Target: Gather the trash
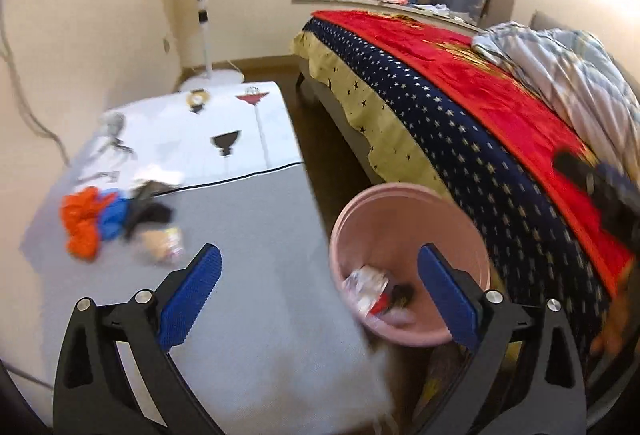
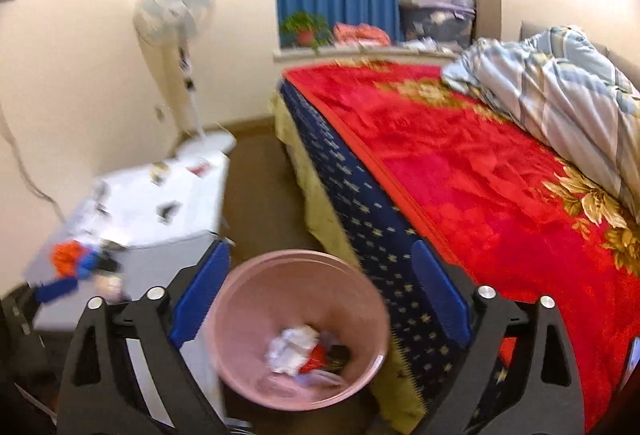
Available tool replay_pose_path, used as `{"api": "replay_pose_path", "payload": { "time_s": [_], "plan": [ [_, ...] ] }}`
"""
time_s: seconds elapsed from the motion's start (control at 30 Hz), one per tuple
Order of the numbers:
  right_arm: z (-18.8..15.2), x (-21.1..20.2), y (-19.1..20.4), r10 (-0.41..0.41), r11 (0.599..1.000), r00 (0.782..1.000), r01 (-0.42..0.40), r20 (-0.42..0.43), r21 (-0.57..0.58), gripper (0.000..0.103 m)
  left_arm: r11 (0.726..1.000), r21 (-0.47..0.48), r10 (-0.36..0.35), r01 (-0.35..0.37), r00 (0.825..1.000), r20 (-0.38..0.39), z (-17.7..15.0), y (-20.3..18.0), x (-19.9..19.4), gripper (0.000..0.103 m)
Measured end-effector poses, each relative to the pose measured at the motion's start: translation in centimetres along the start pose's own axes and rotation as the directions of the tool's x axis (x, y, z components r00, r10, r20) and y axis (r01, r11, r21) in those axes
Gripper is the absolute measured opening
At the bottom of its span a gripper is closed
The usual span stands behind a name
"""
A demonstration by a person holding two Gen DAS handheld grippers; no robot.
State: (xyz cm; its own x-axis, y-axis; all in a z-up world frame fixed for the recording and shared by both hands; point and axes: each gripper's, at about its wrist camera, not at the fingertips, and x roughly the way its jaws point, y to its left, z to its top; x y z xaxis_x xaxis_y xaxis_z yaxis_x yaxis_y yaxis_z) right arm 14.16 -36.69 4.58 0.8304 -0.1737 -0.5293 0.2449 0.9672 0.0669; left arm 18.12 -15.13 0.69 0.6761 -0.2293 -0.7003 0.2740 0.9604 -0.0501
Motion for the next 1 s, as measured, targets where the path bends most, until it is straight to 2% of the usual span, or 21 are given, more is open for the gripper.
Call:
{"api": "replay_pose_path", "payload": {
  "time_s": [0.17, 0.4, 0.57, 0.67, 1.0],
  "plan": [
    [-2.3, -7.3, 1.9, 0.104, 0.994, 0.994, -0.105, 0.040, 0.018, 0.096, 0.998, 0.025, 0.057, -0.059, 0.997, 0.058, -4.2, 2.1, -8.3, 0.095],
    [-6.4, -15.4, 4.2, 0.146, 0.987, 0.987, -0.142, 0.068, -0.070, 0.097, 0.995, -0.037, 0.095, -0.092, 0.991, 0.095, -8.8, 4.3, -15.6, 0.095],
    [-7.6, -18.6, 5.1, 0.185, 0.978, 0.981, -0.178, 0.062, -0.107, 0.098, 0.995, -0.072, 0.081, -0.073, 0.991, 0.110, -10.4, 4.8, -18.2, 0.095],
    [-8.0, -19.7, 5.5, 0.197, 0.975, 0.978, -0.188, 0.067, -0.122, 0.098, 0.993, -0.079, 0.098, -0.088, 0.986, 0.137, -10.9, 5.0, -19.4, 0.095],
    [-8.4, -20.9, 7.4, 0.226, 0.963, 0.971, -0.211, 0.075, -0.169, 0.098, 0.984, -0.118, 0.149, -0.130, 0.973, 0.176, -11.2, 6.8, -21.1, 0.095]
  ]
}}
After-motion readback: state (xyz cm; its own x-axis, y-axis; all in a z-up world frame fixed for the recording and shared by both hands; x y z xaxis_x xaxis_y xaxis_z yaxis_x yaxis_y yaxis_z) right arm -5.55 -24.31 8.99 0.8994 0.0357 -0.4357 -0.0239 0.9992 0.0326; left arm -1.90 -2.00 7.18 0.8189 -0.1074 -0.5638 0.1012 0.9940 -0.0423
